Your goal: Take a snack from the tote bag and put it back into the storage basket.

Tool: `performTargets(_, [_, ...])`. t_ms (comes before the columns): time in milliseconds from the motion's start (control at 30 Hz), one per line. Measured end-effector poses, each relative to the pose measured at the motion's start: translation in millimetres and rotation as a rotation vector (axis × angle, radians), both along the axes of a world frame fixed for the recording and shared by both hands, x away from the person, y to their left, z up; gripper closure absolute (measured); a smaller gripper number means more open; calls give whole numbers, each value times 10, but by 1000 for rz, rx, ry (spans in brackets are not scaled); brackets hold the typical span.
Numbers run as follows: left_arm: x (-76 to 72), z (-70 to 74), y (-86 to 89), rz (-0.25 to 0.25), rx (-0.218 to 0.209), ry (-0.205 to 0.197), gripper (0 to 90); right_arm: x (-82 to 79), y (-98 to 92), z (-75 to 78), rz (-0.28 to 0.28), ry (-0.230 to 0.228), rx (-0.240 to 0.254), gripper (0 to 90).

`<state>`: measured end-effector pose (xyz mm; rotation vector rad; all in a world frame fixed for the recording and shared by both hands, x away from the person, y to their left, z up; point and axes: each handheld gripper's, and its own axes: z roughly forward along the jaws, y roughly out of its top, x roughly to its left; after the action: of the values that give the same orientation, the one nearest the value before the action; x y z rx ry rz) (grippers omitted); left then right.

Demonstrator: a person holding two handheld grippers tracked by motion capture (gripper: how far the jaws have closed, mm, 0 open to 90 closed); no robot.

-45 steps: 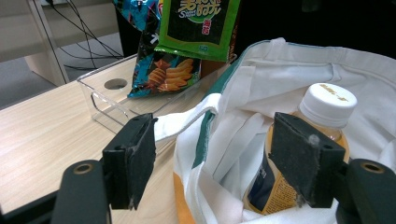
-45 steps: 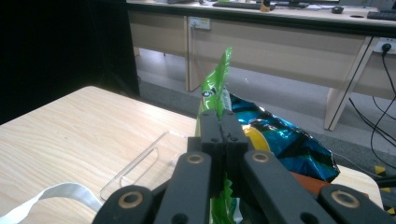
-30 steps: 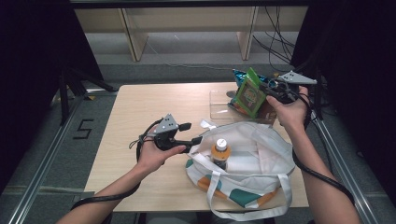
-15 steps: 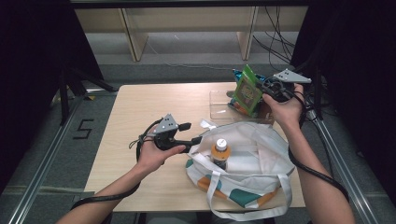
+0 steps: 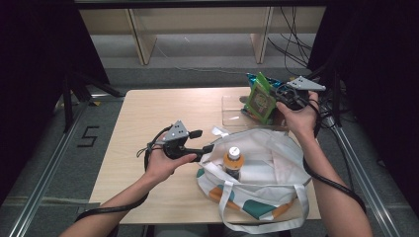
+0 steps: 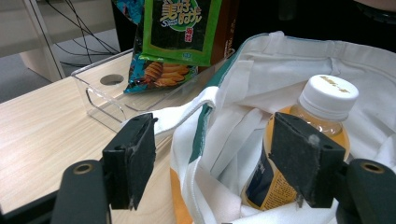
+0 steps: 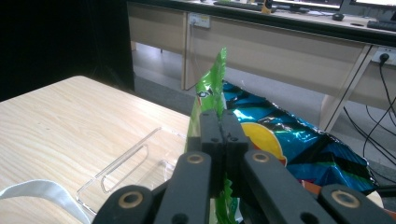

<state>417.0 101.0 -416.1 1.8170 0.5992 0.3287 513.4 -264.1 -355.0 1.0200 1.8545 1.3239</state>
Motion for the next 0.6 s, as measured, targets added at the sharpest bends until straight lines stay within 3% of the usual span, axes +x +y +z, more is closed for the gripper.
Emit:
performTargets(167, [-1,-4,-2,0,-1,1,305,2,2,-27,-3,5,-7,900])
performTargets(300, [0,-6,0,0,0,1,305,18,11,-47,-7,-25,-7,900])
performTargets(367, [2,-6,0,0,0,1,305,-5,24,-35,-10,2,4,900])
performTargets(400, [3,-6,-1,0,1,2,305,8,18,-29,-5,-18,-7,900])
performTargets(467, [1,-7,-5,0,0,3,305,5,21,-5,0,-10,-8,900])
performTargets(533, [-2,-5,-5,-1,2,2,305,25,29,5,-11,-46,-12,900])
performTargets(600, [-1,-5,-4,-1,1,2,305,36,36,8,-9,-45,-16,900])
